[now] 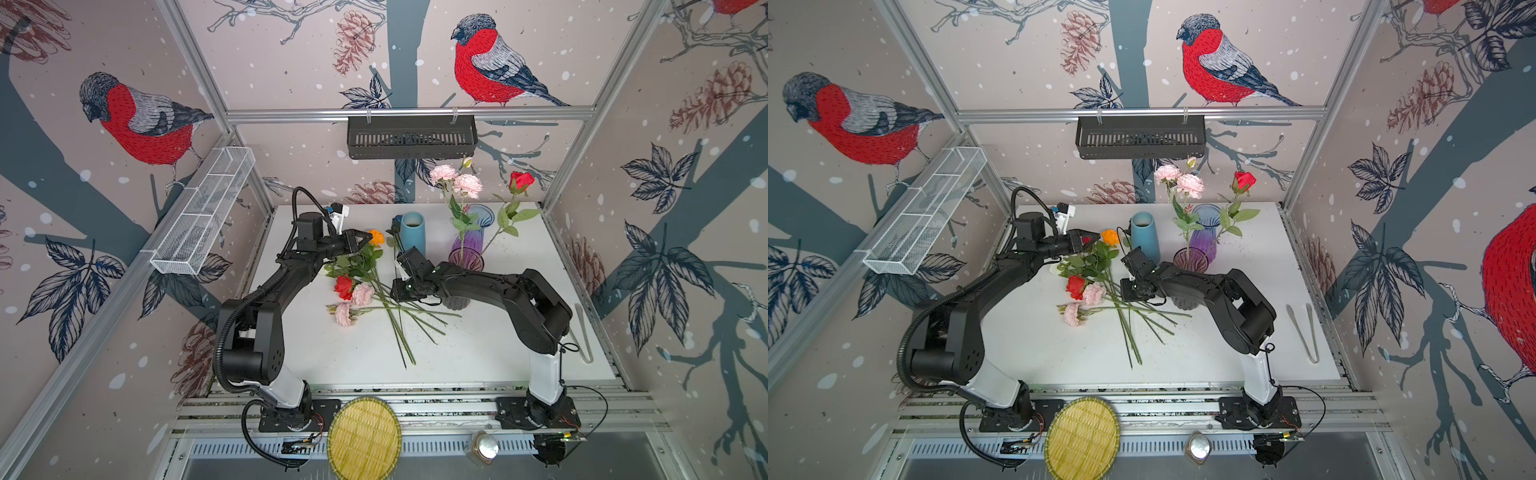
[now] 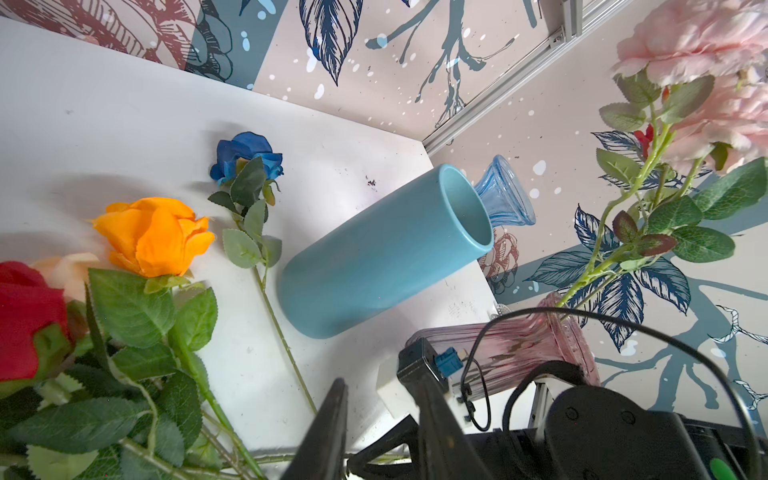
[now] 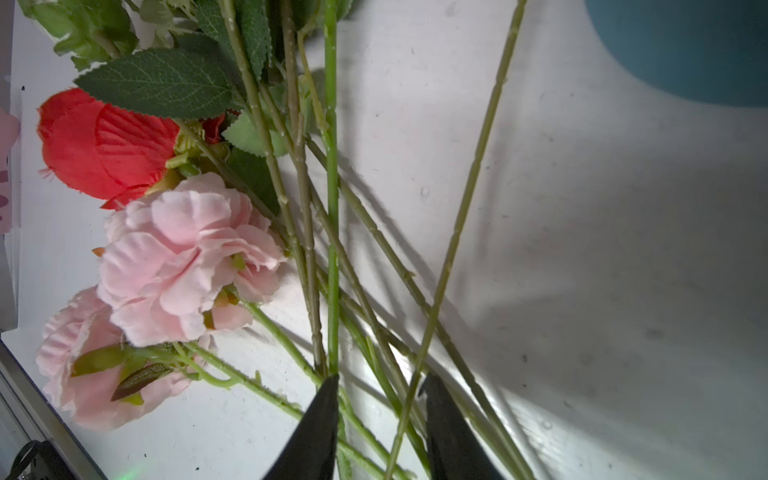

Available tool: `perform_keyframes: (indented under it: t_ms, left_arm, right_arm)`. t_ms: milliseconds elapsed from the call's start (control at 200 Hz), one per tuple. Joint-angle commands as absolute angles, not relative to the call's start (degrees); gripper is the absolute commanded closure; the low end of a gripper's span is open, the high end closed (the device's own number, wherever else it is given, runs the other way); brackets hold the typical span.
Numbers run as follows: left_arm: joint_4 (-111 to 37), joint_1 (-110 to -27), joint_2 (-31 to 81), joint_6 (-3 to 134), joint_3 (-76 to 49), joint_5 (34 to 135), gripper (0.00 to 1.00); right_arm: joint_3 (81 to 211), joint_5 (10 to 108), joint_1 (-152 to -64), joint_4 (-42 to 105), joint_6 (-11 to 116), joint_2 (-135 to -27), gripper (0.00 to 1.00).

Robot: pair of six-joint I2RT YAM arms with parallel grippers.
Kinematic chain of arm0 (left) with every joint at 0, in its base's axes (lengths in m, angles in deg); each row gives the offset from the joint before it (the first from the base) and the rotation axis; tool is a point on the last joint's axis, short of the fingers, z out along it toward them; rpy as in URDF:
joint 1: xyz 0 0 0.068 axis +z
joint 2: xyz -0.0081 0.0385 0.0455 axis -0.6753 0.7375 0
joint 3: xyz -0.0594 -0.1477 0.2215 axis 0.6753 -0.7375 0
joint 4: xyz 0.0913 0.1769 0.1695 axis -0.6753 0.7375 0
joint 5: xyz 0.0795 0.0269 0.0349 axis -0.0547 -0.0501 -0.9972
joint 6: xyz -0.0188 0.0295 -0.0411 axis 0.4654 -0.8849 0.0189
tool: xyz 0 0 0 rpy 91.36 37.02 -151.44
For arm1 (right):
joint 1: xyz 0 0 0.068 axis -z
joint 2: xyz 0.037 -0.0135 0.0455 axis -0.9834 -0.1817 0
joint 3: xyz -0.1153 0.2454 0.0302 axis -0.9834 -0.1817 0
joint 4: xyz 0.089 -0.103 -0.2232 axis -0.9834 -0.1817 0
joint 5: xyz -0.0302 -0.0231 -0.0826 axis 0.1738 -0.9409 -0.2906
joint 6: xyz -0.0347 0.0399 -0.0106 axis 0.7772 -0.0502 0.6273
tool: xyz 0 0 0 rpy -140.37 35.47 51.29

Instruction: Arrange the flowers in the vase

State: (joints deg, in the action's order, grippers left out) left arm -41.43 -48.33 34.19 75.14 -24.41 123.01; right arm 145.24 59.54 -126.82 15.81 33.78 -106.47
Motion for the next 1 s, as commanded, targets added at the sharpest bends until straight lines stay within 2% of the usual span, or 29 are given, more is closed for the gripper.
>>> perform_keyframes:
  t_ms: [0, 230, 490, 560, 685, 996]
  left_arm:
    - [-42.24, -48.28, 34.04, 73.82, -24.29, 123.12, 0.69]
    - [-43.41, -48.28, 34.36, 75.00, -24.81, 123.53, 0.69]
    - [-47.67, -48.54, 35.01, 78.78, -25.98, 125.64, 0.70]
    - [-48.35, -48.63, 34.93, 79.28, -26.21, 125.82, 0.68]
    - [-50.50, -48.63, 34.89, 80.92, -26.87, 126.71, 0.58]
    - [-69.41, -49.50, 35.88, 92.93, -31.50, 133.42, 0.60]
  right_arm:
    - [145.01, 59.41, -126.91, 16.12, 32.28, -106.90, 0.67]
    - [144.93, 59.36, -127.15, 15.85, 32.28, -107.51, 0.67]
    - [145.31, 60.53, -126.95, 14.94, 34.05, -107.37, 0.95]
    - [146.14, 59.85, -126.66, 13.85, 34.84, -106.38, 0.96]
    - [148.09, 57.99, -126.09, 12.12, 36.03, -103.41, 0.97]
    - [151.64, 56.90, -125.50, 11.68, 37.28, -95.76, 0.97]
